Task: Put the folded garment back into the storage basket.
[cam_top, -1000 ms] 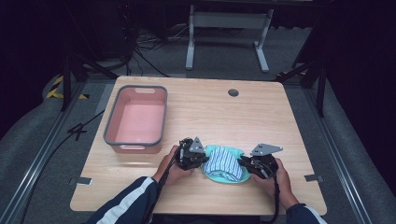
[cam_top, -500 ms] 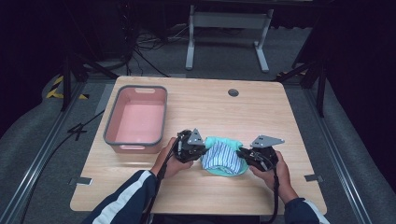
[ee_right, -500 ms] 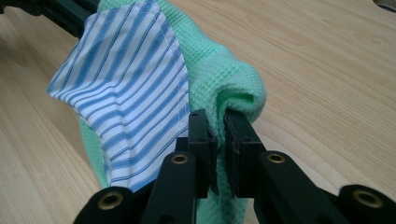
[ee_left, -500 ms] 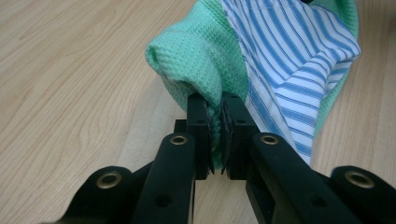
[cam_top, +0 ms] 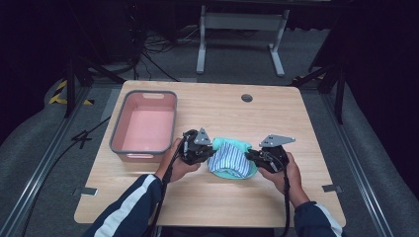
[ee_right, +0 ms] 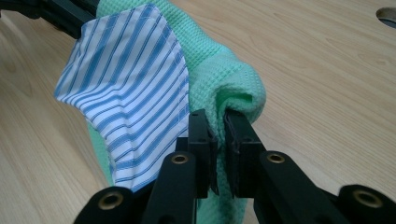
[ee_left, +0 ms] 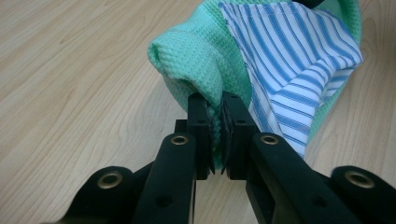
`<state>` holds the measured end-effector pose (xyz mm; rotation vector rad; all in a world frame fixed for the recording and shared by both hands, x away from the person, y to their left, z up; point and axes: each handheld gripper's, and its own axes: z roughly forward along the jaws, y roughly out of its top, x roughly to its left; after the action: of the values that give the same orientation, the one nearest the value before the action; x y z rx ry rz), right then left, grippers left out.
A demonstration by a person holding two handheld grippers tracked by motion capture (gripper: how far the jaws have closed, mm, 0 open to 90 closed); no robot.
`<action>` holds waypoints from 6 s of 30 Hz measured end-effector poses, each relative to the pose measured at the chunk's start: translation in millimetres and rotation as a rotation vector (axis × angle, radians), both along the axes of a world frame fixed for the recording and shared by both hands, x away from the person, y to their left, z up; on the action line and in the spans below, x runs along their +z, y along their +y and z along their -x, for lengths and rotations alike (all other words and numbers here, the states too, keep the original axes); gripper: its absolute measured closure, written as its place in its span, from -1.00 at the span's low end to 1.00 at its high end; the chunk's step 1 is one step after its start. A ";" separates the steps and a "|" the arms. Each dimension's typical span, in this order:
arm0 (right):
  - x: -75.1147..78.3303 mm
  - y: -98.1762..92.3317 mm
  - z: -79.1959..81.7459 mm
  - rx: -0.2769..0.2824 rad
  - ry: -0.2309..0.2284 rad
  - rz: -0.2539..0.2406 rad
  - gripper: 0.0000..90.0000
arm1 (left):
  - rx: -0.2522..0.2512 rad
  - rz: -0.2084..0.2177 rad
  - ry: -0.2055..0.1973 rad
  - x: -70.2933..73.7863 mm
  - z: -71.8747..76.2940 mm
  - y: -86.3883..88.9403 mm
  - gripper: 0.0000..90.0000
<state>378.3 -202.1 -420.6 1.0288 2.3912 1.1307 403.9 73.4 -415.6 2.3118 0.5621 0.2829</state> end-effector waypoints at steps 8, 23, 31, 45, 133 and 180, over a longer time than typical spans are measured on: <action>17.2 13.1 -9.5 0.015 -0.011 -0.016 0.82 | 0.023 -0.007 -0.026 17.2 -5.5 14.8 0.86; 48.2 36.4 -22.4 0.043 -0.067 -0.033 0.82 | 0.085 0.006 -0.078 45.3 -12.7 41.2 0.86; 63.6 63.0 -31.8 0.077 -0.099 -0.021 0.82 | 0.136 0.018 -0.100 57.2 -14.1 66.5 0.86; 84.5 119.9 -44.9 0.142 -0.115 0.005 0.82 | 0.235 -0.004 -0.140 75.8 -6.5 116.7 0.86; 37.5 98.0 -31.4 0.161 -0.156 0.122 0.10 | 0.178 0.109 -0.174 34.7 47.1 81.3 -0.40; -23.6 -36.7 29.5 0.011 -0.126 0.225 -0.33 | -0.038 -0.097 -0.088 -36.6 67.4 47.8 -0.53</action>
<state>348.8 -238.8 -444.2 0.8457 2.3601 0.8776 336.5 121.2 -452.2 2.3877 0.4688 0.4001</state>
